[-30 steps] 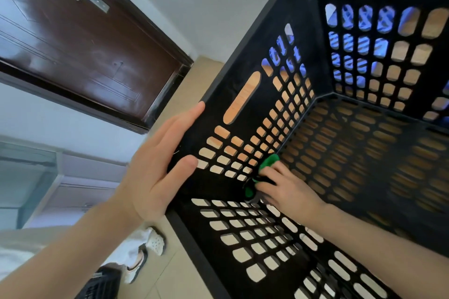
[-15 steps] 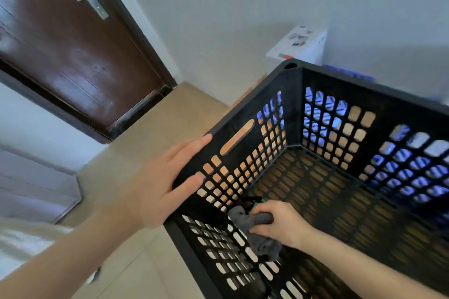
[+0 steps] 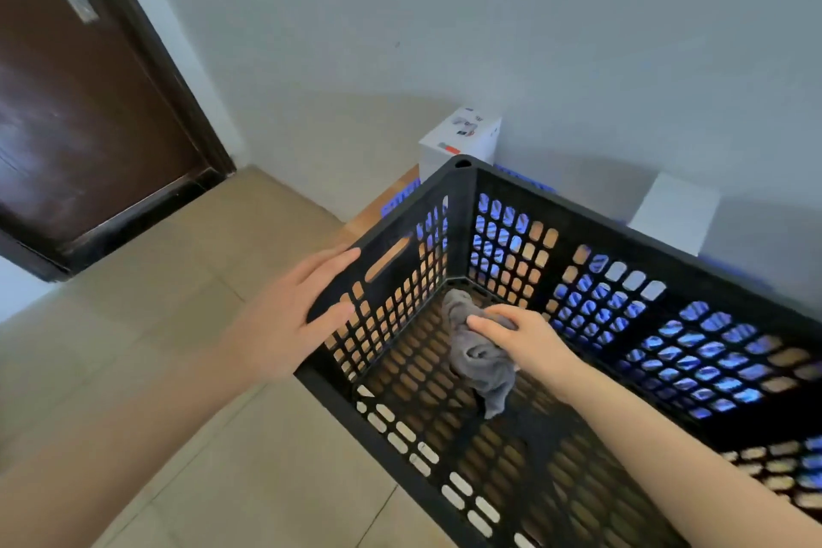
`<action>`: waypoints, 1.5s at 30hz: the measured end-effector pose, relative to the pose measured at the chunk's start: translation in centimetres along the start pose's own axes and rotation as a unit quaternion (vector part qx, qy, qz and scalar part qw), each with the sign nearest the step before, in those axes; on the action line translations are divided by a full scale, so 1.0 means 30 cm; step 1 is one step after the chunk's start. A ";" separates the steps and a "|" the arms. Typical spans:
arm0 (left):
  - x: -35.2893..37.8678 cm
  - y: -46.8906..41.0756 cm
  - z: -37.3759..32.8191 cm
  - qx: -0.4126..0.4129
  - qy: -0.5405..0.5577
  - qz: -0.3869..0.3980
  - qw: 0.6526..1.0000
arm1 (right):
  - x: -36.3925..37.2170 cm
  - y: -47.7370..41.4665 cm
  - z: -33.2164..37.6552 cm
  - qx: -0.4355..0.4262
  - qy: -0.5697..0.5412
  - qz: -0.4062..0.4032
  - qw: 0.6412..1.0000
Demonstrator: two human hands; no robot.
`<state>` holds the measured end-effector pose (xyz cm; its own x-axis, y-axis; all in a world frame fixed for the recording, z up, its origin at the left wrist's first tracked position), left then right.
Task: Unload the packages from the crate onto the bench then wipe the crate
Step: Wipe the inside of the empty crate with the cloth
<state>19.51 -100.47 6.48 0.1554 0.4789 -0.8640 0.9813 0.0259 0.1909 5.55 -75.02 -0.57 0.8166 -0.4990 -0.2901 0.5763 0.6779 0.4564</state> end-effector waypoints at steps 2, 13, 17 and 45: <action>0.002 0.001 0.002 0.005 0.000 -0.001 1.000 | 0.000 0.050 0.031 0.033 -0.142 -0.013 0.989; 0.008 0.004 0.025 -0.009 -0.018 -0.005 1.000 | 0.011 0.255 0.094 -0.055 -0.401 -0.046 0.913; 0.009 0.008 0.016 -0.018 -0.024 -0.011 0.999 | -0.039 0.315 0.097 -0.085 -0.422 -0.059 0.901; -0.103 -0.635 -0.187 0.211 0.027 -0.022 0.977 | -0.134 0.113 0.280 -0.100 0.469 -0.487 0.730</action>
<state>-0.30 -97.51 8.13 0.1161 0.5311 -0.8393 0.9482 -0.3109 -0.0656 3.97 -75.25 9.21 -0.3756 -0.2718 -0.8860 0.8144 0.3595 -0.4555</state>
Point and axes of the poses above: each hand's wrist, its own y-axis away from the middle knuckle, its own x-axis out of the palm, z = x × y, the point moved 2 cm from there along -y, towards the middle knuckle, and after that the axes turned 14 degrees about z, right-handed, at the moved point
